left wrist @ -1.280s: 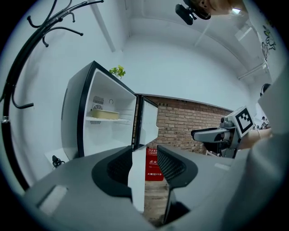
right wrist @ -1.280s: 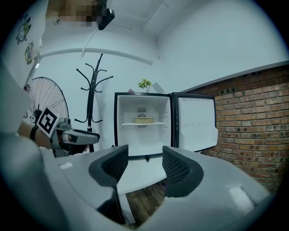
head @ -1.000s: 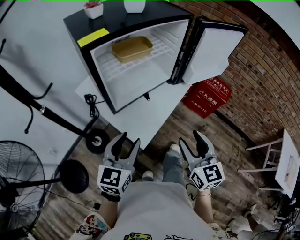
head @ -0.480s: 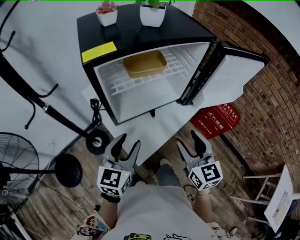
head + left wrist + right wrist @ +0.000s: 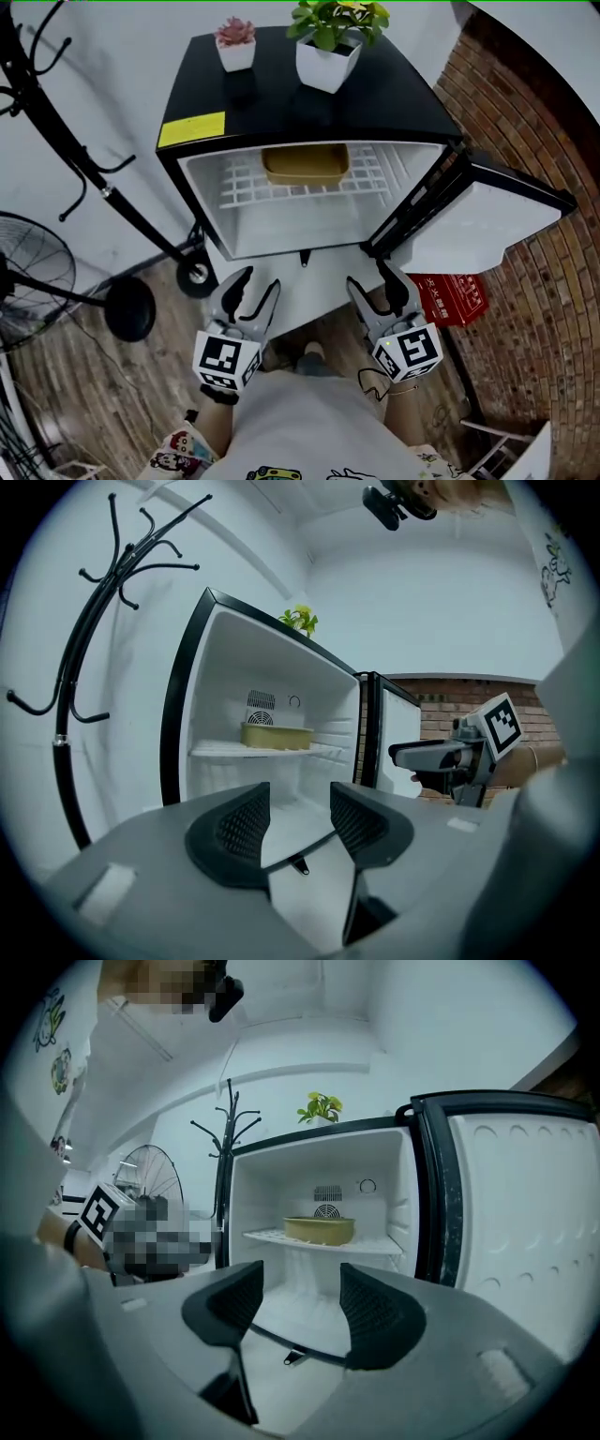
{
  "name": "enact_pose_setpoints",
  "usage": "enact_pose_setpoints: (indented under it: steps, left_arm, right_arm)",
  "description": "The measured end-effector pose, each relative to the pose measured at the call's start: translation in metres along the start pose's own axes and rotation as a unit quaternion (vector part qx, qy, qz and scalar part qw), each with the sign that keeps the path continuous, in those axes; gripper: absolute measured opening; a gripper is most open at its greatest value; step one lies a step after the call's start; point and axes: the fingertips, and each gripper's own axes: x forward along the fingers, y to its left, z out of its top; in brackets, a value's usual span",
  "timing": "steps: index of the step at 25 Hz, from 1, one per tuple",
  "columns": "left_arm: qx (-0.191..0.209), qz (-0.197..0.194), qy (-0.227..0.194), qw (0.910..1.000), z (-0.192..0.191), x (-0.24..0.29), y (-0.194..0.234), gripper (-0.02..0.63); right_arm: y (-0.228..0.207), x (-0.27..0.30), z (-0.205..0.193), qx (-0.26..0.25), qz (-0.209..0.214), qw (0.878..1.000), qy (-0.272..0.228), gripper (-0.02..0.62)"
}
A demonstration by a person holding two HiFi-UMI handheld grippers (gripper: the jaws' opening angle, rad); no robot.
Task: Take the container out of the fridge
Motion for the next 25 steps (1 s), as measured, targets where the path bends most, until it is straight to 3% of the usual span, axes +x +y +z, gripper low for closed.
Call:
enact_pose_setpoints:
  steps: [13, 25]
  left_arm:
    - [-0.012, 0.138, -0.011, 0.9903, 0.0, 0.003, -0.023, 0.196]
    - [-0.014, 0.171, -0.015, 0.985, 0.0, -0.011, -0.026, 0.196]
  right_arm:
    - [-0.029, 0.017, -0.003, -0.025, 0.139, 0.99, -0.008, 0.25]
    - [-0.017, 0.022, -0.001, -0.032, 0.175, 0.984, -0.012, 0.251]
